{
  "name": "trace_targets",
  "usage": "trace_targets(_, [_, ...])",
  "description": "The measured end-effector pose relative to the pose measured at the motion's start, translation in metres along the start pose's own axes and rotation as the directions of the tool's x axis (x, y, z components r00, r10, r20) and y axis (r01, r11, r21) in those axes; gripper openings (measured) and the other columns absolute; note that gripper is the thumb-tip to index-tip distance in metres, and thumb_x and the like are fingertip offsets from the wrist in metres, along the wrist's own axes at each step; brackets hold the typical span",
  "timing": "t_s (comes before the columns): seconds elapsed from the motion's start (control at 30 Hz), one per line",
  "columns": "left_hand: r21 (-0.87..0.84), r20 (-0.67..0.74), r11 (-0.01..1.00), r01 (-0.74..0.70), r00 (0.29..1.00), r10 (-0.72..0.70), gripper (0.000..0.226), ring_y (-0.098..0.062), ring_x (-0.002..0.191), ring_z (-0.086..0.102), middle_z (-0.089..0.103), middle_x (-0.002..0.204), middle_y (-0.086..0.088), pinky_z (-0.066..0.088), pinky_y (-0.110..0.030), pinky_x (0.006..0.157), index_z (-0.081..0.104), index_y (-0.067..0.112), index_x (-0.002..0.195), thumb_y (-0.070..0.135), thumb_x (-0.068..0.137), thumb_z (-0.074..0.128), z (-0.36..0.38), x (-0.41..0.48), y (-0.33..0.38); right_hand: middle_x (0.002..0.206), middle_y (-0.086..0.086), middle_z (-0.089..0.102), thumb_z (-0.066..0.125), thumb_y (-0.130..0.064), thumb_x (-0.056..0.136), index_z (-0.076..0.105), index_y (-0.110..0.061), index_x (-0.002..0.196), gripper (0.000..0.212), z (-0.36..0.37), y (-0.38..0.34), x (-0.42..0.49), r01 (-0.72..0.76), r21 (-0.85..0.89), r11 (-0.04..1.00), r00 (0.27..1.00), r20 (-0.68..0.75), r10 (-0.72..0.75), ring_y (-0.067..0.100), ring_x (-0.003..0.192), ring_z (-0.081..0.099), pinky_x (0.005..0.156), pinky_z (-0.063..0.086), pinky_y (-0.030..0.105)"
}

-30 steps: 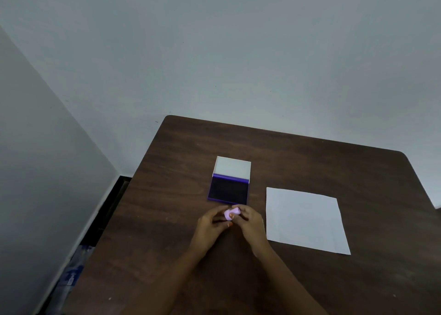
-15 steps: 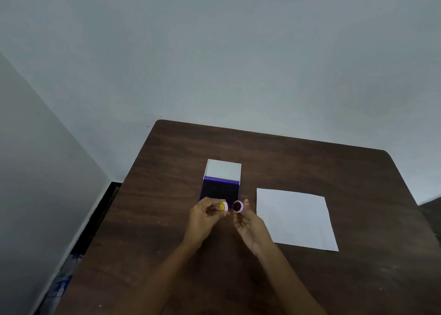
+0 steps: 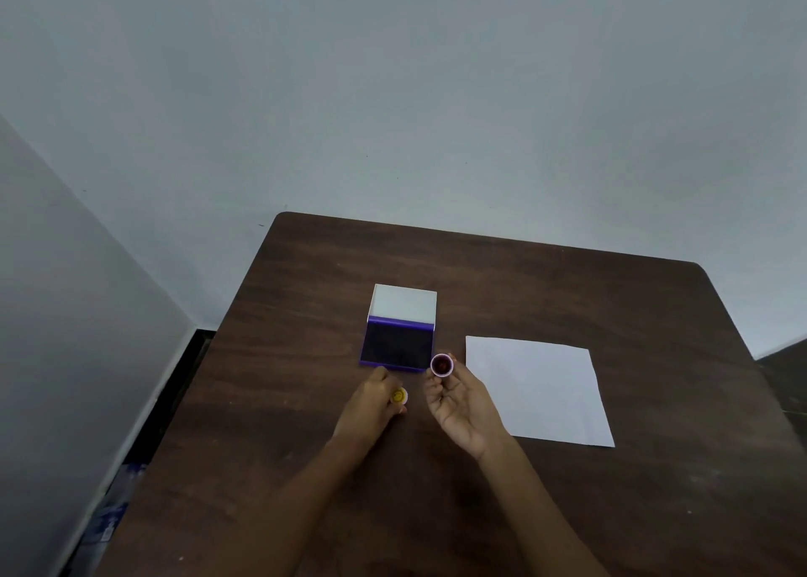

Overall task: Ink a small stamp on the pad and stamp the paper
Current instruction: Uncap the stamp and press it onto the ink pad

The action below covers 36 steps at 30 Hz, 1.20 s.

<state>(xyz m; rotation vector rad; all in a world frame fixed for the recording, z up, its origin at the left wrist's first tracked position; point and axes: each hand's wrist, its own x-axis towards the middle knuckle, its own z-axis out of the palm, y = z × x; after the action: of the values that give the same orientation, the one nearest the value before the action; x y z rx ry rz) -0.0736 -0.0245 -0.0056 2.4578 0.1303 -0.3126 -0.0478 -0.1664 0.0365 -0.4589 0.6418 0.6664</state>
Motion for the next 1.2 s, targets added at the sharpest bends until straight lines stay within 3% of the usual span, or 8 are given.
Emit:
trace_targets(0.2, [0.026,-0.014,0.999,0.046,0.999,-0.046,0.029,-0.015,0.107,0.054,0.051,0.123,-0.004,0.047,-0.028,0.091,0.055,0.015,0.112,0.020,0.084,0.062,0.007,0.005,-0.005,0.064,0.014,0.066,0.063,-0.012,0.066,0.054,-0.001,0.104,0.041,0.009,0.003,-0.004,-0.011,0.006,1.000,0.999,0.046,0.011,0.015,0.049,0.063,0.043,0.054,0.019])
trace_targets(0.4, [0.022,-0.045,0.999,0.048,0.998,-0.047,0.035,-0.015,0.108,0.054,0.054,0.123,-0.004,0.047,-0.028,0.092,0.053,0.015,0.115,0.021,0.083,0.063,0.011,0.006,-0.007,0.055,0.009,0.065,0.056,-0.018,0.085,0.059,-0.005,0.091,0.015,0.015,0.001,-0.002,-0.004,-0.071,0.997,1.000,-0.015,0.003,0.010,0.042,0.058,0.040,0.049,0.015])
trace_targets(0.7, [0.013,-0.042,0.999,0.049,0.998,-0.048,0.037,-0.015,0.109,0.053,0.054,0.122,-0.004,0.047,-0.028,0.091,0.052,0.015,0.116,0.022,0.082,0.064,0.013,0.007,-0.010,0.057,0.009,0.068,0.055,-0.020,0.087,0.059,-0.006,0.097,0.017,0.021,0.000,0.006,0.000,-0.103,0.995,1.000,-0.026,-0.003,0.009,0.043,0.060,0.040,0.051,0.016])
trace_targets(0.83, [-0.009,-0.024,0.999,0.050,0.998,-0.050,0.041,-0.015,0.112,0.052,0.053,0.125,-0.004,0.047,-0.029,0.095,0.051,0.016,0.119,0.024,0.082,0.065,0.013,0.007,-0.012,0.078,0.013,0.067,0.056,-0.017,0.086,0.060,-0.006,0.099,0.017,0.024,0.000,0.011,0.014,-0.119,0.993,1.000,-0.023,-0.017,0.010,0.048,0.063,0.043,0.053,0.017])
trace_targets(0.97, [-0.051,-0.006,0.998,0.033,0.999,-0.033,0.034,-0.014,0.106,0.054,0.055,0.118,-0.003,0.047,-0.027,0.090,0.053,0.017,0.112,0.028,0.082,0.064,0.007,0.008,-0.015,0.100,0.016,0.063,0.057,-0.009,0.086,0.062,-0.007,0.094,0.010,0.028,-0.002,0.020,0.080,-0.180,0.980,0.995,-0.044,-0.090,0.018,0.082,0.064,0.054,0.058,0.021])
trace_targets(1.03, [-0.090,-0.052,0.996,0.022,0.998,-0.027,0.025,-0.012,0.097,0.056,0.057,0.110,-0.003,0.049,-0.027,0.086,0.054,0.017,0.105,0.030,0.085,0.059,-0.001,0.009,-0.018,0.100,0.013,0.063,0.058,-0.008,0.086,0.064,-0.009,0.093,0.009,0.030,-0.003,0.026,0.155,-0.321,0.934,0.982,-0.050,-0.180,0.019,0.089,0.062,0.065,0.057,0.024])
trace_targets(1.1, [-0.151,-0.146,0.988,0.035,0.988,-0.057,0.017,-0.010,0.092,0.056,0.058,0.105,-0.003,0.048,-0.024,0.082,0.055,0.017,0.102,0.027,0.089,0.054,-0.011,0.011,-0.022,0.099,0.010,0.065,0.058,-0.008,0.086,0.065,-0.012,0.091,0.009,0.032,-0.002,0.033,0.232,-0.522,0.821,0.952,-0.051,-0.301,0.017,0.090,0.061,0.077,0.053,0.026])
trace_targets(1.2, [-0.244,-0.256,0.966,0.086,0.955,-0.150,0.015,-0.012,0.095,0.056,0.058,0.109,-0.005,0.047,-0.024,0.083,0.055,0.015,0.106,0.016,0.092,0.050,-0.022,0.019,-0.032,0.105,0.013,0.067,0.061,-0.014,0.085,0.066,-0.014,0.092,0.009,0.038,0.001,0.047,0.243,-0.850,0.468,0.873,-0.018,-0.488,0.017,0.089,0.061,0.081,0.051,0.029])
